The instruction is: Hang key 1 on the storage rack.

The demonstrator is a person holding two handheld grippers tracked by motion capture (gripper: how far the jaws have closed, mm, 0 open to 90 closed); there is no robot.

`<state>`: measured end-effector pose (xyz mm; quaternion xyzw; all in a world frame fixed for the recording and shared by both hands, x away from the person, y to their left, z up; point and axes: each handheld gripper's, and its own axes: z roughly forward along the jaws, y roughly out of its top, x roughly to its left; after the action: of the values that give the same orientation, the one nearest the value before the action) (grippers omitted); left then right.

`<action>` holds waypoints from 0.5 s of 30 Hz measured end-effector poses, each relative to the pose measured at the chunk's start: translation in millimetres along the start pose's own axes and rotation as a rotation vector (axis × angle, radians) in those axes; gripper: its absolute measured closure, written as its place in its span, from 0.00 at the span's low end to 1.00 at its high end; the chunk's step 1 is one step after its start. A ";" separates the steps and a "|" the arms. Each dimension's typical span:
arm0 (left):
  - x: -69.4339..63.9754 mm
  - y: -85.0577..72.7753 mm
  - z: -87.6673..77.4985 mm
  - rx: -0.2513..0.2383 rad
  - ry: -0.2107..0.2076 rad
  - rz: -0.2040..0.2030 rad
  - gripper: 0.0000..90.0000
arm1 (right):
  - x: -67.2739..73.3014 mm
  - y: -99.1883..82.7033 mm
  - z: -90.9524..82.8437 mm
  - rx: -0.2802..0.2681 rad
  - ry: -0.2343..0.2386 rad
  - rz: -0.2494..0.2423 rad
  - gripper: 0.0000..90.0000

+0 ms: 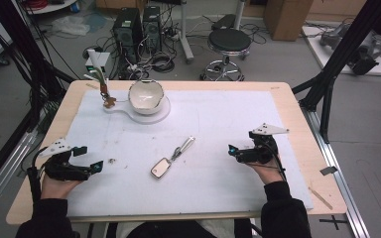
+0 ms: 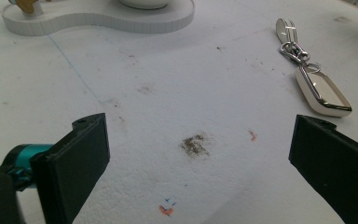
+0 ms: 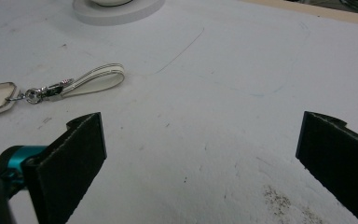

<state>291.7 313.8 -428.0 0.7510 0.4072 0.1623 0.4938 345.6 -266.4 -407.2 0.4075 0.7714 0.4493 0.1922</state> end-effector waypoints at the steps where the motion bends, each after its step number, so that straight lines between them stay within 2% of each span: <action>1: 0.0 0.0 0.0 0.000 0.000 0.000 0.06 | 0.4 -1.1 -0.9 -0.001 -0.001 0.001 0.01; 8: 0.4 0.0 -0.5 0.002 0.002 0.001 0.06 | 2.8 -9.7 -3.9 0.015 -0.006 -0.012 0.01; 15: -0.8 0.6 0.8 0.001 0.002 0.002 0.06 | 4.3 -18.8 -10.7 0.009 -0.008 -0.014 0.01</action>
<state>292.1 312.5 -427.7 0.7515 0.4070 0.1633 0.4930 327.4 -273.6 -417.3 0.4049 0.7754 0.4429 0.1968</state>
